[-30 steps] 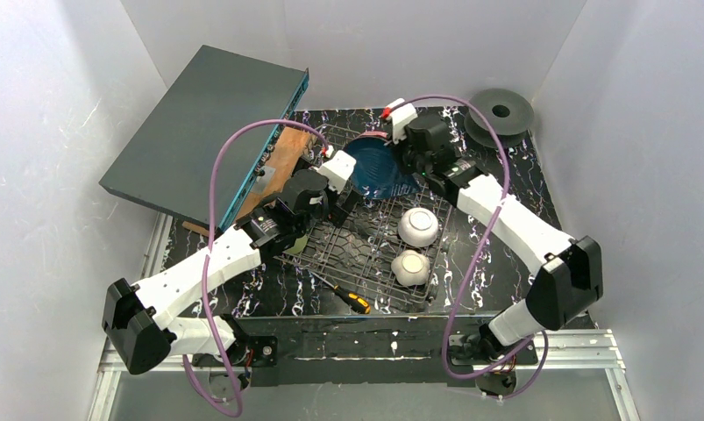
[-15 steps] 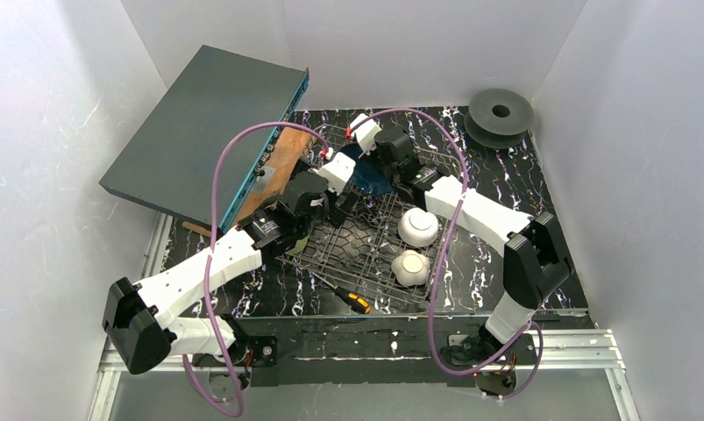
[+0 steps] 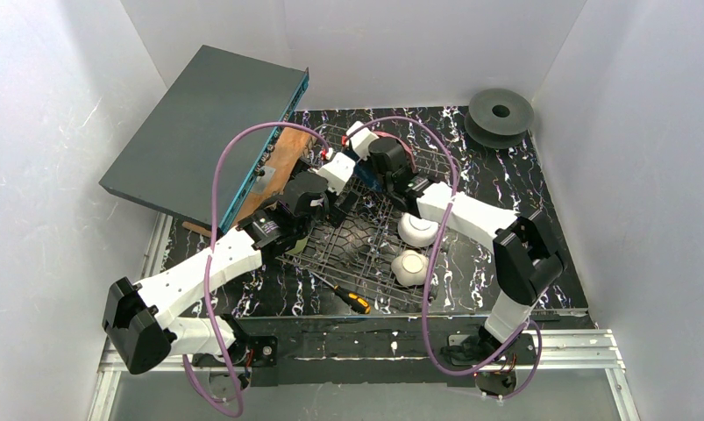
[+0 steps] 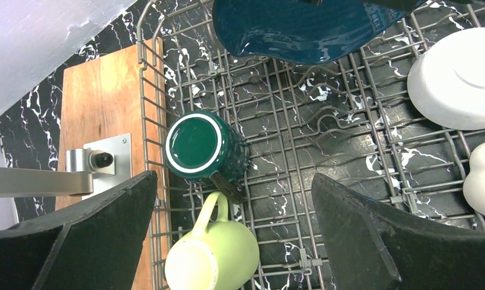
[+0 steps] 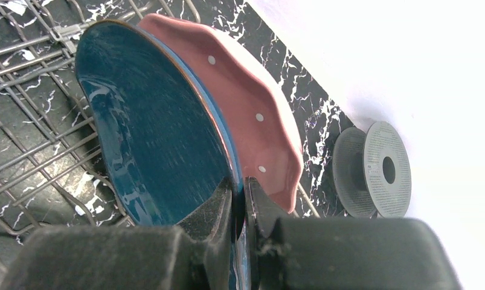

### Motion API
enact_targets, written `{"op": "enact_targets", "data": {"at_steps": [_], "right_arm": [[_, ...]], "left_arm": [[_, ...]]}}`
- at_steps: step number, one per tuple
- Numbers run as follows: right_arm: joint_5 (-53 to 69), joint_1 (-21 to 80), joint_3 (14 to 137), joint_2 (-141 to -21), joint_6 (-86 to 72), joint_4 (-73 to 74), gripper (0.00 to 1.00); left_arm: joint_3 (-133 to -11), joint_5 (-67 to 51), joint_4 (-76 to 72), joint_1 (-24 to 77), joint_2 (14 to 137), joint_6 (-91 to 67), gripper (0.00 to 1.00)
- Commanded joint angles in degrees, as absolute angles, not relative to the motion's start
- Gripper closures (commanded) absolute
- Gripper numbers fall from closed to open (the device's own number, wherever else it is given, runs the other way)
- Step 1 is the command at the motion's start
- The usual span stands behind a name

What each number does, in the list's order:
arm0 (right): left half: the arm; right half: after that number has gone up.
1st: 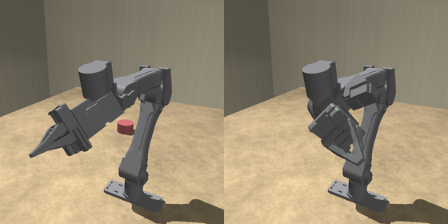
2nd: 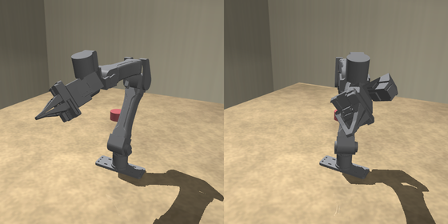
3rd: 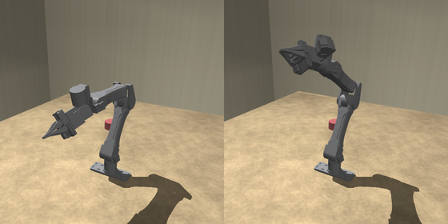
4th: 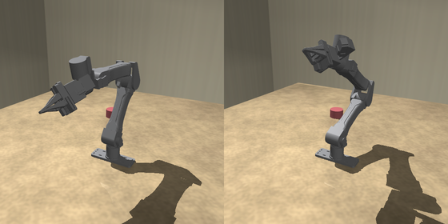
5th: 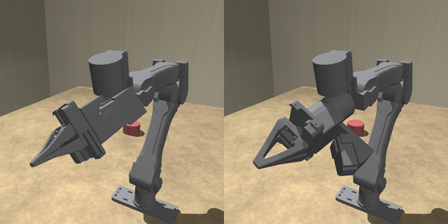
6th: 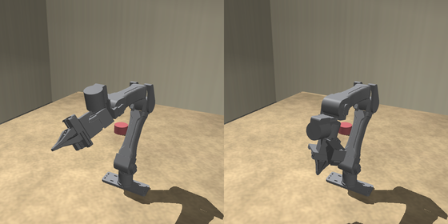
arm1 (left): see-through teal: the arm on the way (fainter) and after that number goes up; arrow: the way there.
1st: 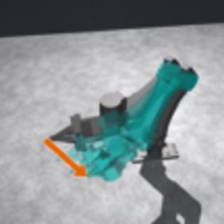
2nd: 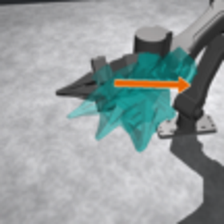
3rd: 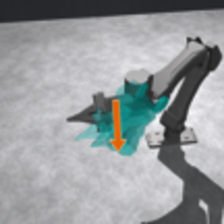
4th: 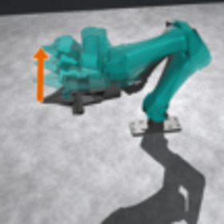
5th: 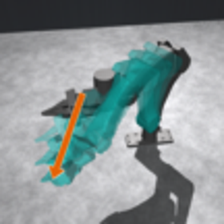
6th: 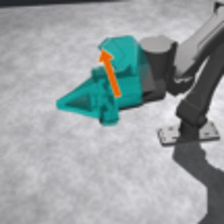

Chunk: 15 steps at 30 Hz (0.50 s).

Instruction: Load the mixed dishes into the dish rack

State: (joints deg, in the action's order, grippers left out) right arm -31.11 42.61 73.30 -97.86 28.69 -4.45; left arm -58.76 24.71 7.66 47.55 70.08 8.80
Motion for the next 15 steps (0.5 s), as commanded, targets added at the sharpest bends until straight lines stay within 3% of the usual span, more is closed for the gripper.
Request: {"op": "enact_targets", "data": {"at_steps": [1, 15], "right_arm": [[-34.7, 43.9, 73.6, -96.8, 29.8, -15.1, 0.99], [-36.5, 46.7, 68.7, -96.3, 29.8, -16.8, 0.99]], "left_arm": [[-58.5, 26.6, 6.3, 47.8, 69.9, 9.2, 0.01], [-58.4, 26.8, 6.2, 47.9, 69.5, 9.3, 0.0]]}}
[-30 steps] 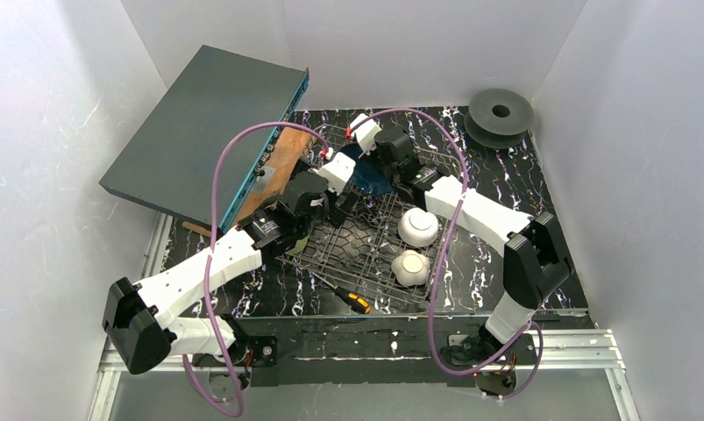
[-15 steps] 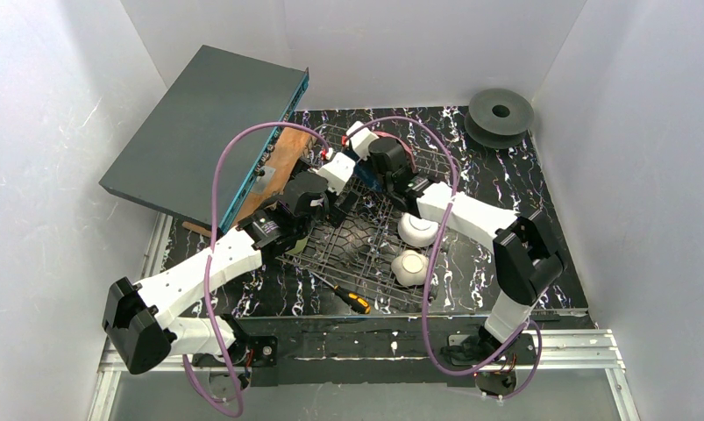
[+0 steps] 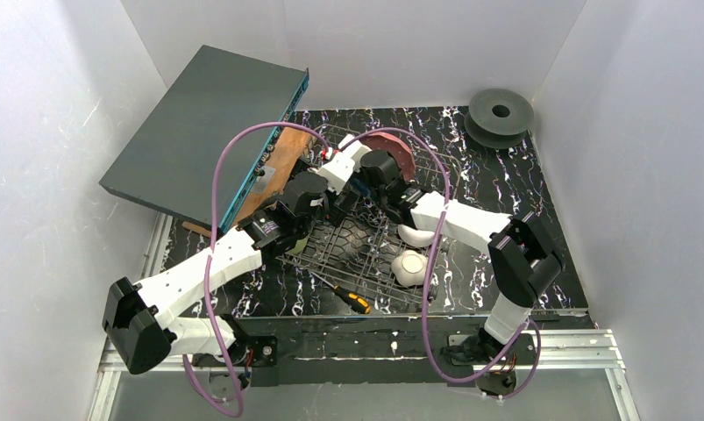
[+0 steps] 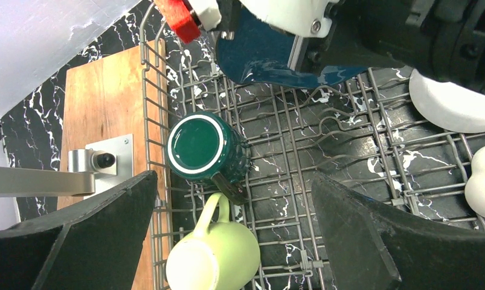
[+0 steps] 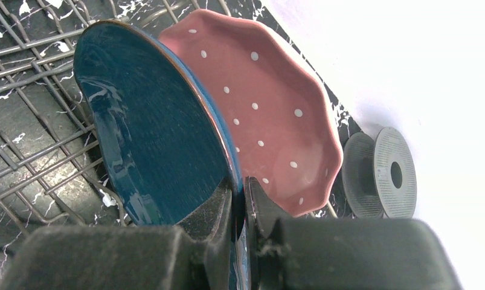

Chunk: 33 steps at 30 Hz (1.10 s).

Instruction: Load the mixed dishes into the dish rack

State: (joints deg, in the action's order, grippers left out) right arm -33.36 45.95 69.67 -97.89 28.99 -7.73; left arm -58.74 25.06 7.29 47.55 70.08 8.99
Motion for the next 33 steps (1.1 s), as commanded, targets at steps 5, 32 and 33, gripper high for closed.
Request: {"op": "enact_targets", "data": {"at_steps": [5, 32, 33], "right_arm": [[-37.2, 47.2, 65.8, -95.7, 30.2, -19.4, 0.99], [-45.8, 50.6, 49.5, -91.4, 23.7, -32.0, 0.86], [-45.7, 50.7, 49.2, -91.2, 22.6, -32.0, 0.83]], "left_arm": [[-58.4, 26.6, 6.1, 47.8, 69.5, 9.1, 0.01], [-58.1, 27.0, 5.7, 47.9, 69.2, 9.1, 0.01], [-58.2, 27.0, 5.7, 47.8, 69.3, 9.1, 0.01]]}}
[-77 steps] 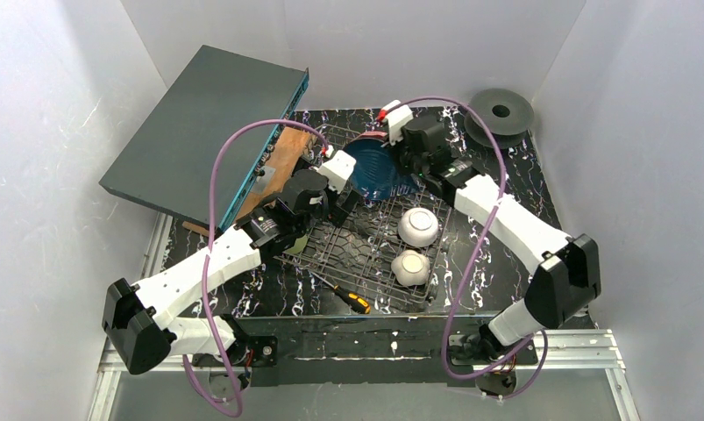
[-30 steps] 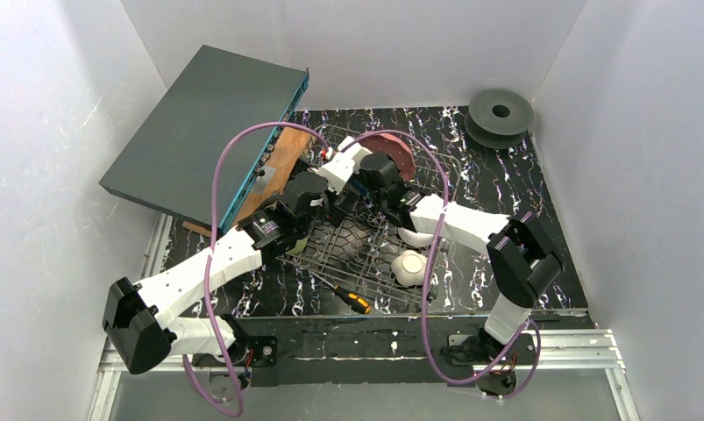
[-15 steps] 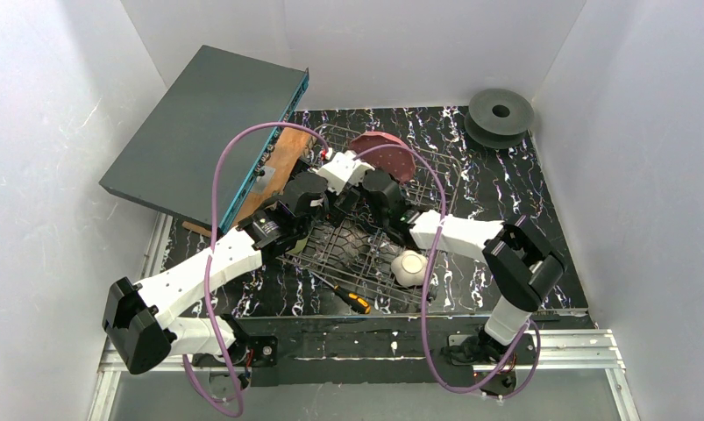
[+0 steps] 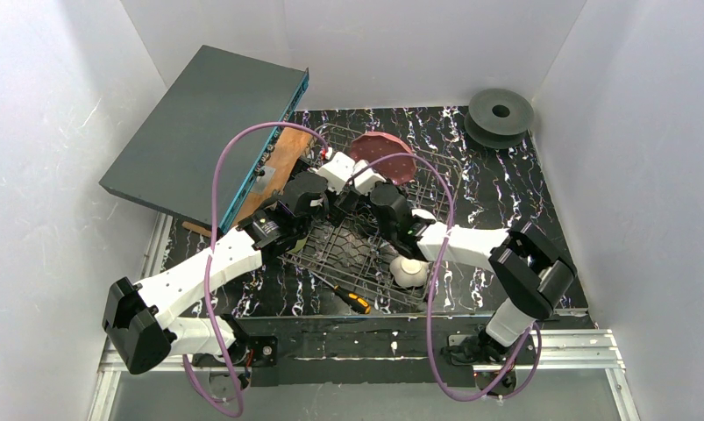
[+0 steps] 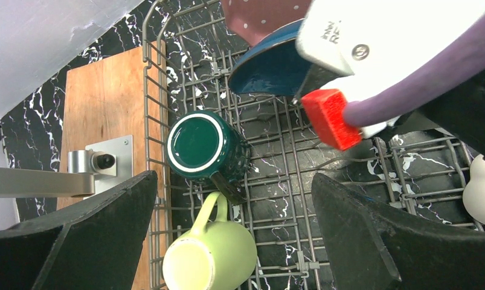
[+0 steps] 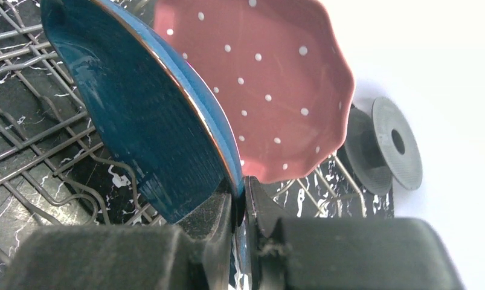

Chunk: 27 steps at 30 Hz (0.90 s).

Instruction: Load the mixed dishes into the dish rack

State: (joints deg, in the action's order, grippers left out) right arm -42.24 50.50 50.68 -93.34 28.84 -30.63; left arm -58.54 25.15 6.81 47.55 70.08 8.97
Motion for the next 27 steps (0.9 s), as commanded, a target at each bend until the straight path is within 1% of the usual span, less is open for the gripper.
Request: {"op": "enact_targets", "data": {"at_steps": [1, 7, 11, 18, 25, 27], "right_arm": [[-45.7, 50.7, 48.9, -91.2, 21.8, -32.0, 0.8], [-45.6, 50.9, 49.1, -92.2, 19.8, -31.6, 0.65], [-45.1, 50.9, 48.7, -91.7, 19.2, -31.1, 0.59], [-44.5, 51.0, 47.8, -89.5, 16.9, -28.6, 0.45], [-43.3, 51.1, 47.4, -87.5, 15.3, -26.3, 0.27], [-42.8, 51.1, 47.2, -87.0, 15.0, -25.9, 0.24]], "left_arm": [[-58.1, 27.1, 5.7, 47.8, 69.3, 9.1, 0.01], [-58.0, 27.2, 5.6, 47.8, 69.5, 9.3, 0.01], [-58.1, 27.2, 5.7, 47.8, 69.7, 9.3, 0.01], [-58.2, 27.0, 5.8, 47.8, 69.8, 9.2, 0.01], [-58.2, 27.1, 5.8, 47.8, 69.7, 9.3, 0.01], [-58.2, 27.1, 5.8, 47.9, 69.8, 9.3, 0.01]]}}
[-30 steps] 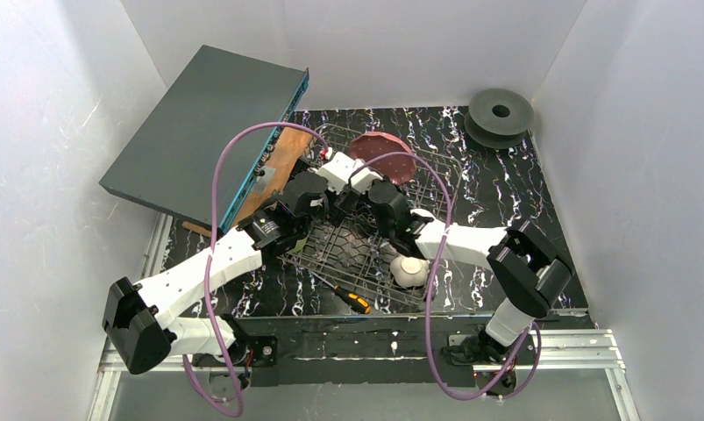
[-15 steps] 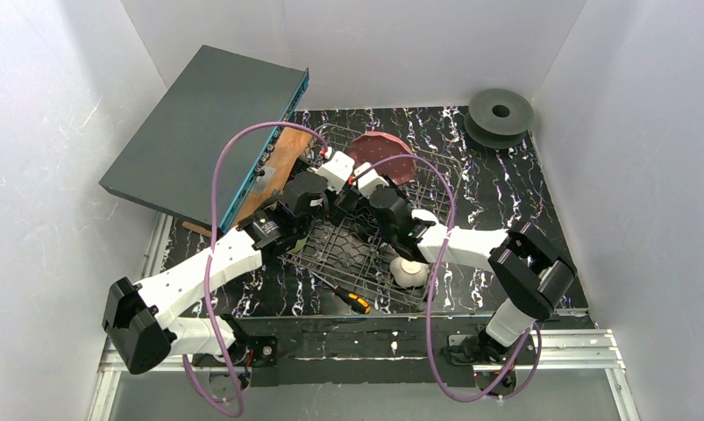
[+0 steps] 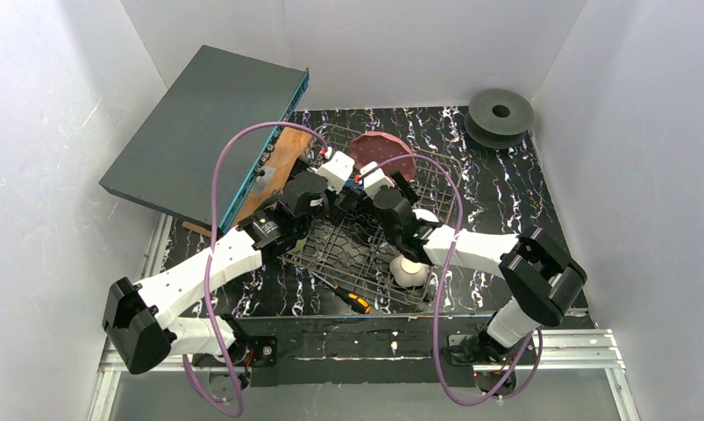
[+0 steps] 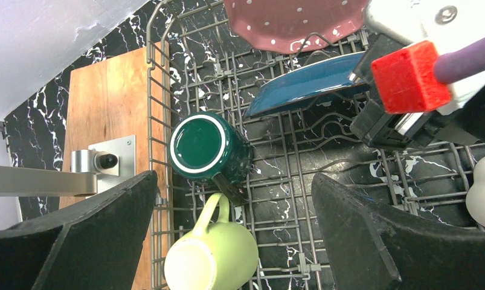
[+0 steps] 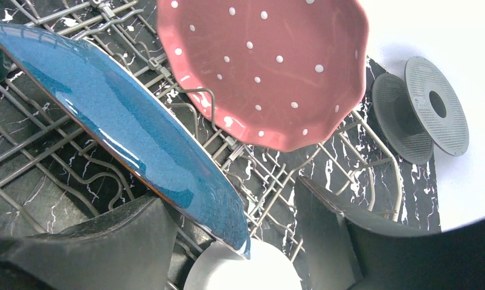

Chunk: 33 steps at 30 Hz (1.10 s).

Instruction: Load the mixed dishes into the dish rack

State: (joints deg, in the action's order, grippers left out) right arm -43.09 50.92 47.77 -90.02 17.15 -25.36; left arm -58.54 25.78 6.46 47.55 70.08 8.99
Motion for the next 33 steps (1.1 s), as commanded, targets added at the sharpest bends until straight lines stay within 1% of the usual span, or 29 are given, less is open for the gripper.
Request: {"op": "enact_targets", "data": {"at_steps": [1, 5, 9, 33], "right_arm": [[-42.5, 51.1, 47.2, -86.7, 14.7, -25.5, 0.22], [-40.7, 51.2, 46.8, -85.6, 13.7, -24.6, 0.18], [-39.7, 51.3, 47.1, -85.6, 13.5, -23.4, 0.16], [-38.0, 53.7, 45.0, -80.9, 8.0, -15.2, 0.15]], "left_arm": [[-58.2, 27.1, 5.8, 47.8, 69.8, 9.3, 0.01], [-58.2, 27.0, 5.8, 47.8, 69.6, 9.3, 0.01], [-58.2, 27.0, 5.8, 47.9, 69.7, 9.3, 0.01], [-58.4, 27.1, 6.0, 47.8, 70.0, 9.3, 0.01]]}}
